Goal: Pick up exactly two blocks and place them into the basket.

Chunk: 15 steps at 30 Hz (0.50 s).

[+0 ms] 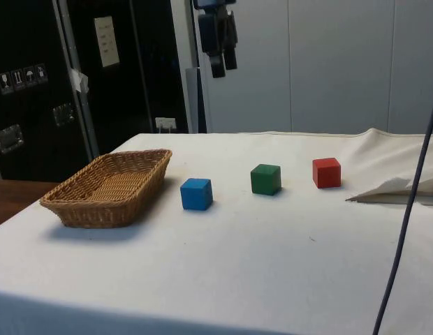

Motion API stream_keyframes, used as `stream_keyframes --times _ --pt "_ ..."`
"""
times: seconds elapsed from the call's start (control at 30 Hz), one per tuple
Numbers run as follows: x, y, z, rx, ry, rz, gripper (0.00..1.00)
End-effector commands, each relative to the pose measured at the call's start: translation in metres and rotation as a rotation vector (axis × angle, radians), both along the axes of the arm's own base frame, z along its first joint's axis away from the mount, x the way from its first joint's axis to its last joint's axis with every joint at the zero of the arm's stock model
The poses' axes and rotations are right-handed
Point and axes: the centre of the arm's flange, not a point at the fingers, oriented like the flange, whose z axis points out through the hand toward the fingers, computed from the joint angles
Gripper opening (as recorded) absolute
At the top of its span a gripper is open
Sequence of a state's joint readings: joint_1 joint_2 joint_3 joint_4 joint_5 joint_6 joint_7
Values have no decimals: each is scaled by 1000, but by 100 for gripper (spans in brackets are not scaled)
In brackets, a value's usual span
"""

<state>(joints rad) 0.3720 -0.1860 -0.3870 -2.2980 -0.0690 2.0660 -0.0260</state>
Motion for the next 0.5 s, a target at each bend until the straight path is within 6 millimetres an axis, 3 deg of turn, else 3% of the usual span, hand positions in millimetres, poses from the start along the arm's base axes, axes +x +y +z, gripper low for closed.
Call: stream_keyframes --times 0.0,0.37,0.47 --pt "-5 -1 -4 -12 -15 -5 100" --pt "-22 -6 -30 -13 -10 -14 100" --pt "-27 -19 -35 -21 -13 -21 100"
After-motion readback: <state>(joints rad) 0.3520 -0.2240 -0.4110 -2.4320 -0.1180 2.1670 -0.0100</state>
